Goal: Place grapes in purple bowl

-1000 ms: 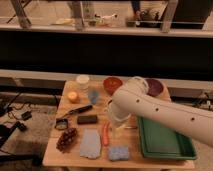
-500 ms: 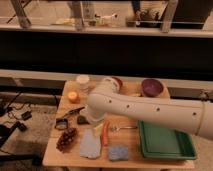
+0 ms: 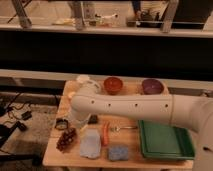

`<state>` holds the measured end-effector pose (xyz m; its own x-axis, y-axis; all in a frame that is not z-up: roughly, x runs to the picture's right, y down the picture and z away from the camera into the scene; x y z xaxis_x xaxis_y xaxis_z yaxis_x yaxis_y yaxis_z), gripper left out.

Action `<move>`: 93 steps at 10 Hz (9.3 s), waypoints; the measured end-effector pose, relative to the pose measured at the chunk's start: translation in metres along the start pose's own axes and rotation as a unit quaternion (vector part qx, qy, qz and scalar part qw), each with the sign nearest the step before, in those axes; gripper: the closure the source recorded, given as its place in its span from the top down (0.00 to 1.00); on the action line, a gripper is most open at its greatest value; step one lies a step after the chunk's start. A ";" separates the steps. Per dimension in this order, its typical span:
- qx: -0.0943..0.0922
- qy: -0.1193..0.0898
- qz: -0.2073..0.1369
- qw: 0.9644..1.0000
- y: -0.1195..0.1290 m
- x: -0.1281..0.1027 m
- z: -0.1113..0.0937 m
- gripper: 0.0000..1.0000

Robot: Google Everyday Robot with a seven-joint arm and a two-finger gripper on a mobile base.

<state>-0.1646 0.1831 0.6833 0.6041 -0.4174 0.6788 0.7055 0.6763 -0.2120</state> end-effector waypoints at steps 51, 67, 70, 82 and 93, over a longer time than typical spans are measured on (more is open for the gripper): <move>-0.064 -0.079 -0.138 0.985 -0.005 -0.023 0.137 0.80; -0.073 -0.002 -0.201 0.977 -0.006 -0.035 0.132 0.20; -0.069 0.002 -0.204 0.977 -0.008 -0.036 0.128 0.06; -0.005 -0.031 -0.133 0.991 -0.013 -0.015 0.085 0.06; 0.039 -0.044 -0.084 0.995 -0.014 0.004 0.050 0.06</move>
<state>-0.1904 0.2025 0.7245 0.4436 -0.4759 0.7594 0.7608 0.6478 -0.0384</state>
